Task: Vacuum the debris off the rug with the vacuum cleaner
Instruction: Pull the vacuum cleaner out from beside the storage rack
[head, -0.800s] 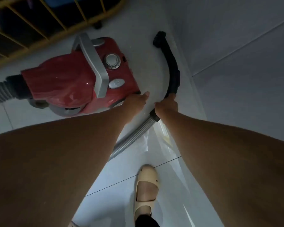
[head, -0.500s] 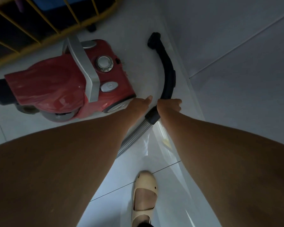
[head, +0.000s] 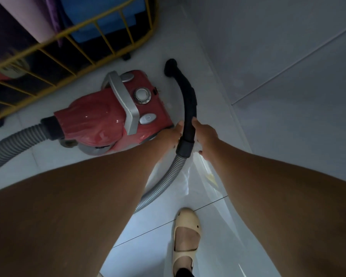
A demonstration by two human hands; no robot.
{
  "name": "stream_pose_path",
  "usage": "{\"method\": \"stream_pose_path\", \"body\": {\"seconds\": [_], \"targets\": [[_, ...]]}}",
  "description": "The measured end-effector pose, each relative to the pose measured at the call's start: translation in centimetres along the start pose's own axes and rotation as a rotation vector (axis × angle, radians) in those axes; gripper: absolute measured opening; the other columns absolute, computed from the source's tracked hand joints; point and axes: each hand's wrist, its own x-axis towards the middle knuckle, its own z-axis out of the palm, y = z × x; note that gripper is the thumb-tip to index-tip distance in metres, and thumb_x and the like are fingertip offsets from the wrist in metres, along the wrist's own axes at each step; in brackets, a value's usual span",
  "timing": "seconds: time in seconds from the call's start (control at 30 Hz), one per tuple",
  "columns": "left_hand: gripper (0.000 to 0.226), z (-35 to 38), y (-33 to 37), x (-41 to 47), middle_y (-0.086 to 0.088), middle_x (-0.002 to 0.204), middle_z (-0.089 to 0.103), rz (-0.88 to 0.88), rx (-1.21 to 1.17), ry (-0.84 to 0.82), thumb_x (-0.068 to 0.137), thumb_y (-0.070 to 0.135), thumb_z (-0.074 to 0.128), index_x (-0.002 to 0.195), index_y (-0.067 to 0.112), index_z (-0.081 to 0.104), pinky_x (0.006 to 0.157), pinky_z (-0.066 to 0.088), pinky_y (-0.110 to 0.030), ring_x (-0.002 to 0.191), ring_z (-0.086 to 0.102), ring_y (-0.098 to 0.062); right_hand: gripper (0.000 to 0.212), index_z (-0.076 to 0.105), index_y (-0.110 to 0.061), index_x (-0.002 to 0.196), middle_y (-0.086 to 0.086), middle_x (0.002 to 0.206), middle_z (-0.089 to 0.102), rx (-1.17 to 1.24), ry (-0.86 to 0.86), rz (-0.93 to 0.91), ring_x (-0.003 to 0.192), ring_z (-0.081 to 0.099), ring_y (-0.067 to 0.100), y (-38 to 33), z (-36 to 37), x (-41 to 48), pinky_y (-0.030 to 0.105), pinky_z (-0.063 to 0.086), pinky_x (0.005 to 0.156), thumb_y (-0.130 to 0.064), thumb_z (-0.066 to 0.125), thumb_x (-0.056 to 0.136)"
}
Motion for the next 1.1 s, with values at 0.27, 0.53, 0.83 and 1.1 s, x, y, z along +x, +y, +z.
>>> {"method": "stream_pose_path", "body": {"seconds": [0.27,0.53,0.83,1.1], "targets": [[0.059,-2.8,-0.1,-6.4,-0.007,0.130,0.061,0.040,-0.114,-0.013,0.102,0.053,0.025,0.134,0.012,0.053,0.092,0.044,-0.032,0.117,0.057,-0.022,0.035,0.063,-0.013,0.103,0.011,0.106,0.070,0.078,-0.148,-0.110,0.096,0.066,0.027,-0.7,1.8,-5.8,0.037,0.052,0.082,-0.045,0.063,0.089],[0.046,-6.5,-0.7,-9.2,-0.014,0.083,0.071,0.252,-0.140,0.274,0.096,0.044,0.046,0.099,0.004,0.069,0.071,0.057,-0.031,0.076,0.068,-0.029,0.032,0.065,-0.007,0.100,0.013,0.091,0.070,0.109,-0.120,-0.288,0.080,0.064,0.025,-2.6,3.7,-10.7,0.040,0.055,0.087,-0.036,0.069,0.086],[0.047,-14.7,-4.3,-10.9,-0.009,0.130,0.048,0.427,0.635,0.849,0.087,0.020,0.059,0.133,0.016,0.050,0.107,0.029,-0.038,0.122,0.040,-0.030,0.041,0.058,-0.018,0.110,0.006,0.088,0.071,0.032,-0.048,-0.378,0.076,0.071,0.023,-5.6,8.6,-14.2,0.034,0.060,0.074,-0.039,0.075,0.079],[0.066,-19.3,-5.7,-10.9,-0.005,0.149,0.033,0.175,0.957,0.544,0.091,0.011,0.054,0.151,0.018,0.027,0.104,0.035,-0.043,0.132,0.035,-0.031,0.018,0.057,-0.020,0.085,0.004,0.093,0.069,0.033,-0.043,-0.309,0.080,0.069,0.019,-7.2,11.3,-14.8,0.040,0.057,0.086,-0.023,0.074,0.083]]}}
